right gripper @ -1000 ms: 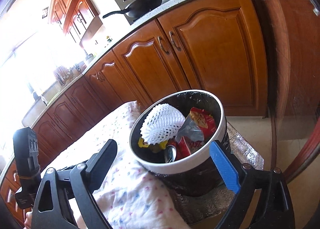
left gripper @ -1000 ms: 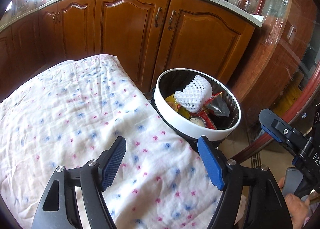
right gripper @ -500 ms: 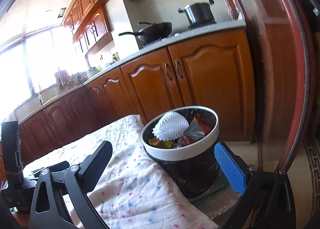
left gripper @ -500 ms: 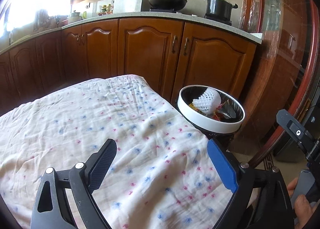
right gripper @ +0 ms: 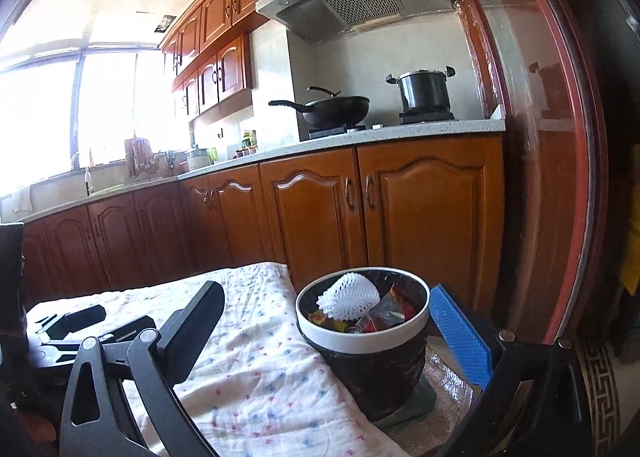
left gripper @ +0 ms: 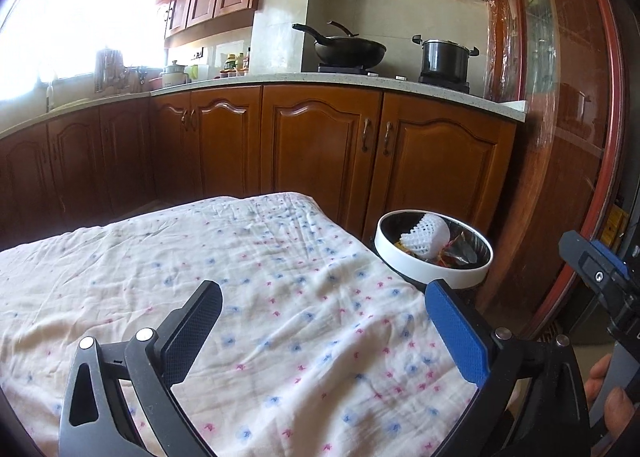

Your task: Collect trash

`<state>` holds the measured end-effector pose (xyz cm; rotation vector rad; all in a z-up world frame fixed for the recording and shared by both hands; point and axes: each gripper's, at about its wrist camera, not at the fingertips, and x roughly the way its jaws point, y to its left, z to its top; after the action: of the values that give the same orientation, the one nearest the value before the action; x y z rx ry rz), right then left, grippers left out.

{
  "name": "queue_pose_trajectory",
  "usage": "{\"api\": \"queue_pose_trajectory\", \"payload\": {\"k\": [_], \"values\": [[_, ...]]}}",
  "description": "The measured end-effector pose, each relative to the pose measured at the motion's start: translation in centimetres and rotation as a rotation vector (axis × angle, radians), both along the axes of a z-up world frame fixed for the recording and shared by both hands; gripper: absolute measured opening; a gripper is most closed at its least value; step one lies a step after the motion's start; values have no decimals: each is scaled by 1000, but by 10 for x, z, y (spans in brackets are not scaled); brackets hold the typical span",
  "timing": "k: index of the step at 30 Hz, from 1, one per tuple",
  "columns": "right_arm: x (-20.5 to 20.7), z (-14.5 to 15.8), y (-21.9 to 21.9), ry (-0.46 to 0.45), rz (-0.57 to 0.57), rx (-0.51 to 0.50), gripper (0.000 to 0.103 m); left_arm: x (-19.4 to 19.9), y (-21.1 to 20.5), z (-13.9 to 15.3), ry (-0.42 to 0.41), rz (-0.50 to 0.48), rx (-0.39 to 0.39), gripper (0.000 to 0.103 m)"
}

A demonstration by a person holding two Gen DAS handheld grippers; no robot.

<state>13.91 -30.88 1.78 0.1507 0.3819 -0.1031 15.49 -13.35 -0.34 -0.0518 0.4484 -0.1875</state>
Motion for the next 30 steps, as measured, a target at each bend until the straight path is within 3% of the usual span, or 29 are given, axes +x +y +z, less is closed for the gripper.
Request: {"api": "queue_pose_trajectory", "payload": {"k": [6, 30], "values": [[-12, -20, 4, -2, -6, 14, 103, -7, 1, -16, -7, 10, 24, 102], [-28, -42, 15, -18, 2, -4, 103, -21, 18, -33, -68, -1, 75, 102]]}}
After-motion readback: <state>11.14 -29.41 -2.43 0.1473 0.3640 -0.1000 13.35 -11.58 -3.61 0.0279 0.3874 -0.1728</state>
